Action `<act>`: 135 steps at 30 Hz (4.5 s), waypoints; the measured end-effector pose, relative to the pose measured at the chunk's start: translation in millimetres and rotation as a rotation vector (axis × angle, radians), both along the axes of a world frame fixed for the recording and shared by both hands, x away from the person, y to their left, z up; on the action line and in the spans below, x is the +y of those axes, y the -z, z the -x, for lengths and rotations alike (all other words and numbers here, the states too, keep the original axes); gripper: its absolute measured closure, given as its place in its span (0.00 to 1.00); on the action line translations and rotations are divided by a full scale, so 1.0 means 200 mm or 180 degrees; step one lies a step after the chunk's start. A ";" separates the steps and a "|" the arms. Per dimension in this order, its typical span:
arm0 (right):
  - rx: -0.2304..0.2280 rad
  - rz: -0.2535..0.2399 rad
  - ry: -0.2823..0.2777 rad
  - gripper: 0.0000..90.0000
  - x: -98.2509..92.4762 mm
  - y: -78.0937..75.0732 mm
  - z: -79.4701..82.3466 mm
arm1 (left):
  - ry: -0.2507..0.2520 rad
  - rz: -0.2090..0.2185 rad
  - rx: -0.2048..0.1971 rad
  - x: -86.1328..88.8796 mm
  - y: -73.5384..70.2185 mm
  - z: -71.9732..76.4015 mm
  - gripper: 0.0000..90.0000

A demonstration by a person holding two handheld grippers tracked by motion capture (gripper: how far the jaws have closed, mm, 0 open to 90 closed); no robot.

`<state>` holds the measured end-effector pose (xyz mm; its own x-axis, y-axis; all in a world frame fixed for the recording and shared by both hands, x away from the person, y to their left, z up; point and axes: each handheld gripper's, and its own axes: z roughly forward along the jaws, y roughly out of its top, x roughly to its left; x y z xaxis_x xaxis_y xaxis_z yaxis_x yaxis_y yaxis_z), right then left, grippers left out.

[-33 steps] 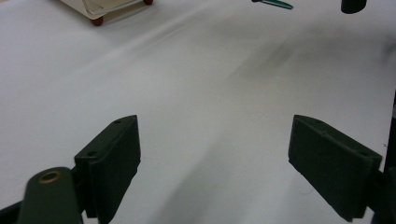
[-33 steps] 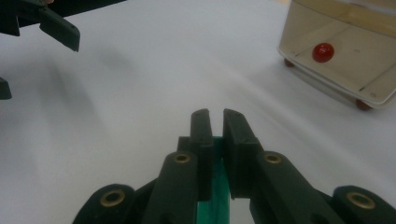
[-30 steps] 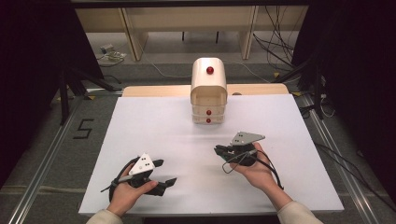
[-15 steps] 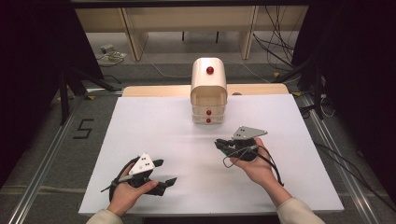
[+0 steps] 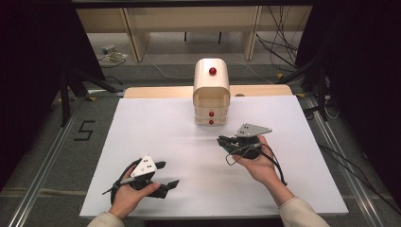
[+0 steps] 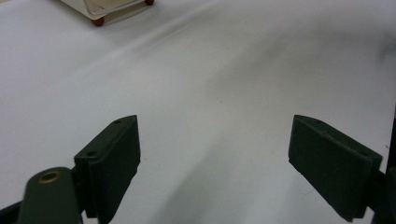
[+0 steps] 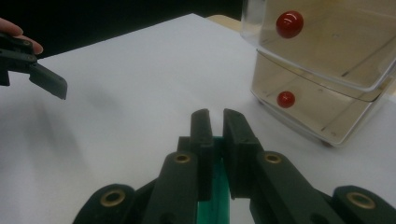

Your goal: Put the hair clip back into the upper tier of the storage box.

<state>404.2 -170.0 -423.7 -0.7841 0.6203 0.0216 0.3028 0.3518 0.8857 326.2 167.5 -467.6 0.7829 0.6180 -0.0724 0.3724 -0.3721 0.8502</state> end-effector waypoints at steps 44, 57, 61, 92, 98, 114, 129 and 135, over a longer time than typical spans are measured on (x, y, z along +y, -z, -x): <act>-0.0096 -0.0078 0.0060 0.93 0.03 -0.07 -0.06 | 0.0010 0.0011 0.0002 0.00 0.00 0.00 0.18; -0.0120 -0.0098 0.0070 0.93 0.05 -0.09 -0.07 | 0.0014 0.0009 0.0005 0.00 0.00 0.00 0.18; -0.0124 -0.0093 0.0078 0.93 0.05 -0.10 -0.08 | 0.0013 0.0011 0.0001 0.00 0.00 0.00 0.18; -0.0252 -0.0113 0.0181 0.93 0.05 -0.22 -0.18 | 0.0020 0.0015 0.0008 0.00 0.00 0.00 0.18; -0.0268 -0.0107 0.0201 0.93 0.06 -0.25 -0.20 | 0.0026 0.0023 0.0004 0.00 0.00 0.00 0.18; -0.0269 -0.0110 0.0237 0.93 0.07 -0.30 -0.26 | 0.0028 0.0030 0.0010 0.00 0.00 0.00 0.18; -0.0294 -0.0099 0.0251 0.93 0.10 -0.35 -0.31 | 0.0012 0.0045 0.0011 0.00 0.00 0.00 0.18; -0.0294 -0.0109 0.0276 0.93 0.10 -0.37 -0.33 | 0.0014 0.0051 0.0010 0.00 0.00 0.00 0.18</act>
<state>471.0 -149.0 -350.3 -0.7271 0.6861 -0.0258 0.2474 0.2969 0.9223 326.9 166.6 -466.8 0.7853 0.6133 -0.0847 0.3734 -0.3600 0.8550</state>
